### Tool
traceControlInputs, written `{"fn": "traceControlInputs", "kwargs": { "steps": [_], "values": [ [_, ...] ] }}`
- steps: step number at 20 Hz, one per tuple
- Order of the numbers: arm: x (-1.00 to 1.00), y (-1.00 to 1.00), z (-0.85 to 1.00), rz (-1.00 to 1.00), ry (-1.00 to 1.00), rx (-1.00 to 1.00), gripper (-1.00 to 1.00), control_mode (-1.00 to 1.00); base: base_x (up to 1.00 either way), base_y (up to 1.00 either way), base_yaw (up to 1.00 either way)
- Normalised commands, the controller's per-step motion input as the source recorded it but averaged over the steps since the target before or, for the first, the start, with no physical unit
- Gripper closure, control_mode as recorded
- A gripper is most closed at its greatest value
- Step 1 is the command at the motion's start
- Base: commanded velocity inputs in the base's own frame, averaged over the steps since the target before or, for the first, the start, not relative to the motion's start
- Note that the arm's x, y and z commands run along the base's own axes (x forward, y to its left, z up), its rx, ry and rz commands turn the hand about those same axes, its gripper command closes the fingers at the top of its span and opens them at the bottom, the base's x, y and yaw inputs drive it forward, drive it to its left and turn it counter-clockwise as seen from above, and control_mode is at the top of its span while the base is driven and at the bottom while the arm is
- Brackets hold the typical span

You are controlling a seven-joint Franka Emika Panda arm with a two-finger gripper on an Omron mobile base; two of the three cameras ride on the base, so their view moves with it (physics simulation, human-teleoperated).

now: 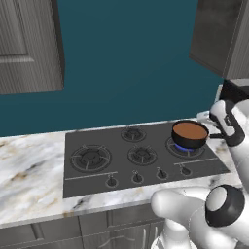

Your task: Pick up the sugar cube(s) and place them in the saucepan with hot chocolate.

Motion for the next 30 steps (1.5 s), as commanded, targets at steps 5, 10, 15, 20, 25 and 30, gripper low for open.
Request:
{"fn": "traceControlInputs", "kwargs": {
  "steps": [5,10,15,20,25,30],
  "values": [
    [-0.62,0.78,0.84,-0.05,0.0,-0.25,-1.0,-1.0,0.0,0.0,0.0],
    [-0.61,0.72,0.73,-0.02,0.01,-0.22,-1.0,-1.0,0.0,0.0,0.0],
    [-0.97,0.58,0.2,-0.01,0.0,-0.12,-1.0,-1.0,0.0,0.0,0.0],
    [-0.62,0.56,0.45,-0.03,-0.09,-0.06,-1.0,-1.0,0.0,0.0,0.0],
    [-0.46,0.24,0.44,-0.07,-0.17,0.0,-1.0,-1.0,0.0,0.0,0.0],
    [-0.55,0.02,0.42,-0.04,-0.19,0.03,-1.0,-1.0,0.0,0.0,0.0]
  ]
}}
